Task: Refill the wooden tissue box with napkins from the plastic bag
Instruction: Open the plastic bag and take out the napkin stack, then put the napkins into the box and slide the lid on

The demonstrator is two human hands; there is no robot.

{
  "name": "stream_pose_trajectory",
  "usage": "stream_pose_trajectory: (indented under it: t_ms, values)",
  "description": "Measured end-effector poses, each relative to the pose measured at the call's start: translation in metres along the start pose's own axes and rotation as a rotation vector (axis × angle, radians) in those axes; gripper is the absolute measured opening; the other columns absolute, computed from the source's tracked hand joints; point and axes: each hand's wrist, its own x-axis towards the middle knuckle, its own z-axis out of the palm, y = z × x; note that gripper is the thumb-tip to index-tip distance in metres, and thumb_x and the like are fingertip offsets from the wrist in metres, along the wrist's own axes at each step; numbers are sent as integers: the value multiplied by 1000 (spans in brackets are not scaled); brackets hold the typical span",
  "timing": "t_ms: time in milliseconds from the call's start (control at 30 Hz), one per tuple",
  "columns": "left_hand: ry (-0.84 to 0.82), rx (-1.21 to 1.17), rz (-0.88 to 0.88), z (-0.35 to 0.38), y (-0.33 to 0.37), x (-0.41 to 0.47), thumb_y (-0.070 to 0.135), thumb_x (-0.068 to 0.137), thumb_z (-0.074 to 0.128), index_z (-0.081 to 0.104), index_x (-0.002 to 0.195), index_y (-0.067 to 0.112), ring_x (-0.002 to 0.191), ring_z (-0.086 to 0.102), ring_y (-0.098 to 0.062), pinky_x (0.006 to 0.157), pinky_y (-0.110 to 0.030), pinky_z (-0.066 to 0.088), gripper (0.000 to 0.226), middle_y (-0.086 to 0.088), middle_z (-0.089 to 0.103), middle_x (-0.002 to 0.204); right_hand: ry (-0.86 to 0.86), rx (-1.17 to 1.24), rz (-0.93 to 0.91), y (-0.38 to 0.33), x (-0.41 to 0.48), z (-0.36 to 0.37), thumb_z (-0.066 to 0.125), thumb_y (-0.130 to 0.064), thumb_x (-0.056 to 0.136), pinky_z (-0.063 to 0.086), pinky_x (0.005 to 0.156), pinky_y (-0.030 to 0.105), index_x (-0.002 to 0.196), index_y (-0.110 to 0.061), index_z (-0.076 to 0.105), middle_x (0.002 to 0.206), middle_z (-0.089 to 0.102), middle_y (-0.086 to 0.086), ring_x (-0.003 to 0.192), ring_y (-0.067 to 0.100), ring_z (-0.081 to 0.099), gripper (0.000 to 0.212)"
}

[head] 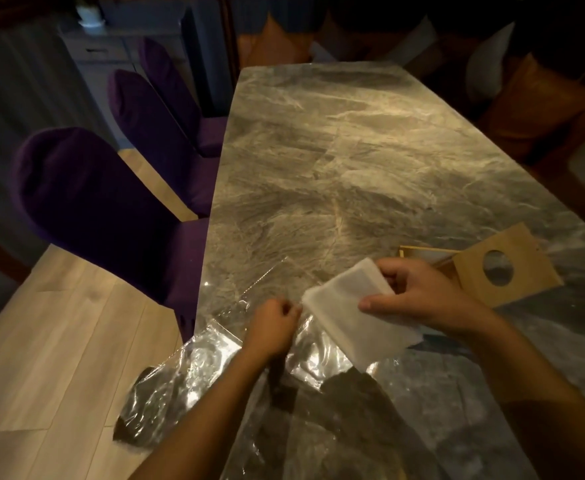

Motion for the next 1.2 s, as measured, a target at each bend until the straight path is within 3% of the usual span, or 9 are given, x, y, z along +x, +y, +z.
stream_pose_trajectory:
  t_ms: [100,200,267,400,567,733,833,1033,1200]
  values:
    - [-31,-529,123,-33,30,-13,26,91,53,65,91,5,75,57,-16,69,-27,46,24,-4,63,79,-132,-69,94,11,6,3,74,-9,74,52,60,22,92,-8,66,78,72,-2,72,9,68,20]
    - [-282,-463,284,-55,51,-29,43,77,57,66,107,16,94,63,-6,81,-18,49,41,5,68,102,-200,-165,111,13,16,6,74,-12,73,50,64,25,90,-8,66,84,71,7,74,11,65,19]
    - [-389,-392,293,-58,55,-35,40,77,64,63,114,21,100,63,-6,88,-23,51,42,7,67,109,-234,-275,86,12,21,9,74,-17,73,48,64,25,90,-14,66,84,70,3,74,10,64,19]
    - [-365,-237,362,-52,52,-37,22,80,70,69,103,18,83,65,-13,78,-31,53,23,0,72,94,-256,-356,81,12,26,9,74,-26,73,53,71,33,96,-16,66,90,70,2,82,15,66,26]
    - [-310,-349,311,-47,46,-37,9,81,68,70,92,4,80,66,-20,76,-38,55,12,-17,72,91,-242,-286,109,21,24,5,75,-26,73,53,71,30,95,-16,66,92,72,3,84,16,67,26]
    - [-238,-475,267,-44,41,-35,3,81,66,70,80,12,68,64,-8,63,-19,52,10,-1,69,75,-133,-5,136,30,13,-2,71,-26,69,53,72,19,99,-9,66,93,72,7,81,9,67,34]
    - [-166,-586,213,-44,39,-34,1,80,65,70,77,14,70,66,-9,66,-22,54,13,3,71,74,24,69,97,37,5,-6,62,-18,80,50,60,14,90,-13,66,82,67,-1,68,0,64,12]
    - [-129,-628,168,-34,44,-34,1,80,66,71,76,13,68,66,-8,62,-20,54,13,4,72,71,138,64,99,54,-5,-8,71,-6,74,56,67,20,90,-13,67,89,69,5,79,11,68,18]
    - [-109,-634,124,-20,47,-34,1,79,66,72,78,13,61,65,-7,52,-17,51,13,4,72,66,219,45,70,64,-5,-9,70,-1,75,50,59,13,77,-18,65,76,66,-2,67,-2,64,18]
